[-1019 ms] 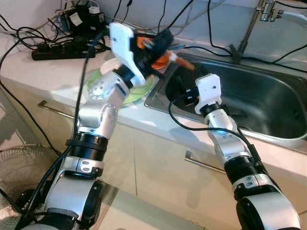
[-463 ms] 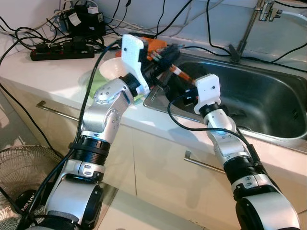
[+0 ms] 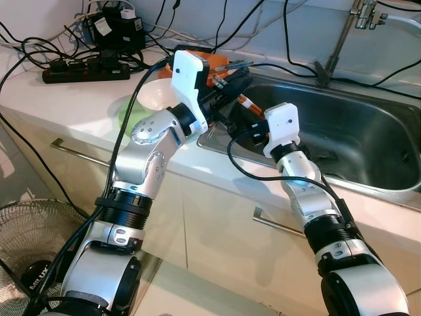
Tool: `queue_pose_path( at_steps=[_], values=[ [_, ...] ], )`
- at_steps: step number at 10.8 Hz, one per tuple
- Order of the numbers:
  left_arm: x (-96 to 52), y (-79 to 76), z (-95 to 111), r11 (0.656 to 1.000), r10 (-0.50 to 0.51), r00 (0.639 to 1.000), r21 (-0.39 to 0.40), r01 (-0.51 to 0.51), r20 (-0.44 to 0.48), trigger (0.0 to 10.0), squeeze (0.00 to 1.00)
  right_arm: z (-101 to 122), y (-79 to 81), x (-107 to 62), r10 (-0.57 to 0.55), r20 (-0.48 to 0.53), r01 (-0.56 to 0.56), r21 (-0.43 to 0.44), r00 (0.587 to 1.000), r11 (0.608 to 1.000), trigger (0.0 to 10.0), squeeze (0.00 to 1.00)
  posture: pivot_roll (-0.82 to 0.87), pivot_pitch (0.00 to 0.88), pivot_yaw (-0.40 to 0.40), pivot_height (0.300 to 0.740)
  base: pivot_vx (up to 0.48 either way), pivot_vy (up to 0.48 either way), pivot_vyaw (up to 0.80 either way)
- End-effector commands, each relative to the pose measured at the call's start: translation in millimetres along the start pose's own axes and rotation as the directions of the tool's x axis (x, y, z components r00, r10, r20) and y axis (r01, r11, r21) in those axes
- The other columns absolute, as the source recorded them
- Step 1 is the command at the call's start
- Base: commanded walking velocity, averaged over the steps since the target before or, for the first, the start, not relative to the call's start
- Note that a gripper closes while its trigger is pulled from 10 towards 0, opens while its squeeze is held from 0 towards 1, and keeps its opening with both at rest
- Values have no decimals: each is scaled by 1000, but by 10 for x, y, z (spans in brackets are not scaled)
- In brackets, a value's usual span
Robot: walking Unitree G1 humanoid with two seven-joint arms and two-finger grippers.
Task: Kitchen organization
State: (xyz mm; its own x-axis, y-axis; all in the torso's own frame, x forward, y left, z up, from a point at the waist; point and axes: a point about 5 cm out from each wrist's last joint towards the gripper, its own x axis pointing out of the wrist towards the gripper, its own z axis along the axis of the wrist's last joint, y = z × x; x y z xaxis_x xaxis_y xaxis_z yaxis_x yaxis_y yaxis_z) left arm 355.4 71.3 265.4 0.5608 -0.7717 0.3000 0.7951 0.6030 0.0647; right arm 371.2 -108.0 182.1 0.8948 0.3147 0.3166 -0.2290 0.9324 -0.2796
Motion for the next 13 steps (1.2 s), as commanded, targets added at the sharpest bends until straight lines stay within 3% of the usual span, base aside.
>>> queue_pose_path(
  at_steps=[1, 9, 10, 11, 13],
  values=[
    [16, -48, 22, 999, -23, 1000, 22, 23, -4, 10000, 0, 45, -11, 38, 1, 17, -1, -5, 1000, 1000, 0, 0, 197, 0, -3, 740, 0, 0, 0],
    [10, -56, 33, 998, -43, 999, 37, 44, -11, 10000, 0, 40, -12, 45, 2, 14, -2, -6, 1000, 1000, 0, 0, 202, 0, -4, 740, 0, 0, 0],
    [11, -52, 36, 999, -38, 999, 35, 39, -8, 10000, 788, 39, -16, 46, -2, 13, 2, -6, 1000, 1000, 0, 0, 203, 0, -3, 740, 0, 0, 0],
    [13, -52, 37, 999, -40, 999, 29, 40, -5, 10000, 1000, 38, -18, 47, -4, 13, 4, -7, 1000, 1000, 0, 0, 201, 0, -2, 740, 0, 0, 0],
    [19, -61, 53, 999, -46, 999, 29, 46, 2, 10000, 1000, 31, -25, 43, -9, 10, 9, -7, 1000, 1000, 0, 0, 201, 0, -3, 740, 0, 0, 0]
  ],
)
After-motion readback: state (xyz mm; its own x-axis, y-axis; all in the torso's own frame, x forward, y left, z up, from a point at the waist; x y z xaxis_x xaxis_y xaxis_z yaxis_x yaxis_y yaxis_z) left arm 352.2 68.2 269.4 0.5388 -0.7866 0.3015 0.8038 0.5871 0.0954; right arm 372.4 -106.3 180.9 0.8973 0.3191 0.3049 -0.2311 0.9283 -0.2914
